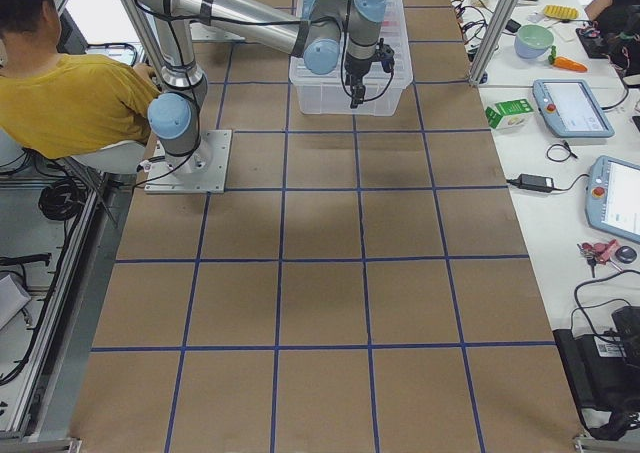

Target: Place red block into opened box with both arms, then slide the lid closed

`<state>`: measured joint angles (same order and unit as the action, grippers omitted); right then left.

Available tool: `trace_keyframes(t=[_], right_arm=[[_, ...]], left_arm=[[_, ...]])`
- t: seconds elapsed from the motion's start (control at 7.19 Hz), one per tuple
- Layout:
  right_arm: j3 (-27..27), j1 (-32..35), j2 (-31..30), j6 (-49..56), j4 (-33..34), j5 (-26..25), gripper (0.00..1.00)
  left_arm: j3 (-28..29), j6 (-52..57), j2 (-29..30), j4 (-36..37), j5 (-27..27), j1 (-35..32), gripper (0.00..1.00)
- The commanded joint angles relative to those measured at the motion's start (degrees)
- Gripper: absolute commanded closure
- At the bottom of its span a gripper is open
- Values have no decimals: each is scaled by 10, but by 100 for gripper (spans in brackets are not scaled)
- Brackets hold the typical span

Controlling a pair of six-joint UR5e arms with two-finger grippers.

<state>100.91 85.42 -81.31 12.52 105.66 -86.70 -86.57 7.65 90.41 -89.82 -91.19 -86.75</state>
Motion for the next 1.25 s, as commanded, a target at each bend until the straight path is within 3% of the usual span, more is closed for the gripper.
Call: trace_keyframes(t=[0.0, 0.28, 0.7, 1.11], right_arm=[[-10, 0, -2, 1, 1, -2, 0], [-56, 0, -9, 1, -11, -14, 0], [-127, 2, -31, -66, -115, -22, 0], [-133, 32, -68, -165, -175, -22, 0]], left_arm=[[0, 0, -1, 0, 0, 0, 0], [0, 0, -1, 0, 0, 0, 0], [0, 0, -1, 0, -2, 0, 0], [0, 0, -2, 0, -2, 0, 0]])
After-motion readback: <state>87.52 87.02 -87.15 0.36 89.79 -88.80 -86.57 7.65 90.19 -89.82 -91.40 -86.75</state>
